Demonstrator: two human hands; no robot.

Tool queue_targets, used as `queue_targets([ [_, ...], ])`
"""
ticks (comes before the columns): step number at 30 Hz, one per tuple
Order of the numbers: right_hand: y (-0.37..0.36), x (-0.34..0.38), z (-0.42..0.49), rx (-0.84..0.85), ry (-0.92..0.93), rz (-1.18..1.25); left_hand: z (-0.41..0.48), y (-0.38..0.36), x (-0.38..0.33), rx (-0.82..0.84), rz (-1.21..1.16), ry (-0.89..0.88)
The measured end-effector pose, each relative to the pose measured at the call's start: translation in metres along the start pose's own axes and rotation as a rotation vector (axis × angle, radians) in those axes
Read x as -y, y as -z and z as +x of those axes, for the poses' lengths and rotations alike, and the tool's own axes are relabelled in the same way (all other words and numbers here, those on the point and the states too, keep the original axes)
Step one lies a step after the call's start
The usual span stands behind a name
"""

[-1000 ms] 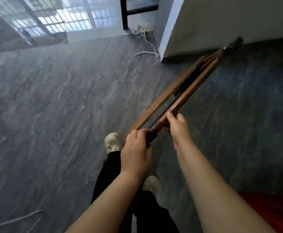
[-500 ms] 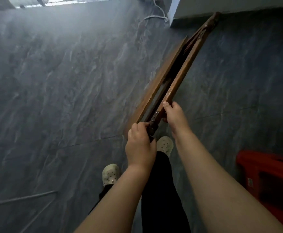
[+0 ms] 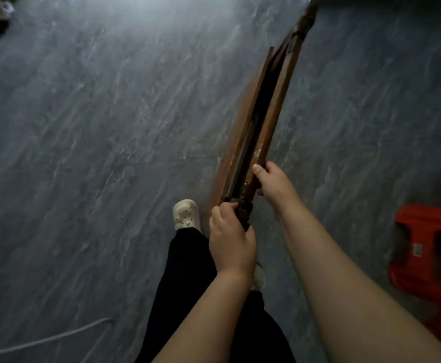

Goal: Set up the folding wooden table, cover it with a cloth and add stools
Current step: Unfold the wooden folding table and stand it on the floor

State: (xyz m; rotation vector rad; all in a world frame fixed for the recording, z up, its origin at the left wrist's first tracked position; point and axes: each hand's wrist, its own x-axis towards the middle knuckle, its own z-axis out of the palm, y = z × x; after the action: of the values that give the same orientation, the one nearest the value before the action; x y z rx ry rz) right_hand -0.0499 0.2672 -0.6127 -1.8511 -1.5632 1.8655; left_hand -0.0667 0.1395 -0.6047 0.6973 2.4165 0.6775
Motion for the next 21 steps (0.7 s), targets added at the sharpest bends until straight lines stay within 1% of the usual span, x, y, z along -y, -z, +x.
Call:
queue_targets([
  [5, -0.01, -0.044, -0.056, 0.107, 0.008, -0.033, -0.073, -0.004, 0.027, 0.0, -0.051, 0.135],
  [8, -0.026, -0.062, -0.073, 0.116, 0.011, -0.017, -0.093, -0.003, 0.046, -0.014, -0.066, 0.143],
  [13, -0.052, -0.064, -0.08, 0.104, 0.039, -0.034, -0.09, 0.008, 0.068, -0.008, -0.11, 0.14],
  [15, -0.057, -0.059, -0.082, 0.11, 0.035, -0.03, -0.088, 0.014, 0.075, 0.03, -0.113, 0.111],
  [18, -0.059, -0.056, -0.087, 0.101, 0.028, -0.042, -0.082, 0.027, 0.087, 0.155, -0.102, 0.013],
  [20, -0.058, -0.056, -0.088, 0.075, 0.024, -0.05, -0.072, 0.041, 0.098, 0.291, -0.14, -0.113],
  [21, -0.056, -0.056, -0.089, 0.066, 0.016, -0.045, -0.065, 0.05, 0.105, 0.36, -0.157, -0.203],
])
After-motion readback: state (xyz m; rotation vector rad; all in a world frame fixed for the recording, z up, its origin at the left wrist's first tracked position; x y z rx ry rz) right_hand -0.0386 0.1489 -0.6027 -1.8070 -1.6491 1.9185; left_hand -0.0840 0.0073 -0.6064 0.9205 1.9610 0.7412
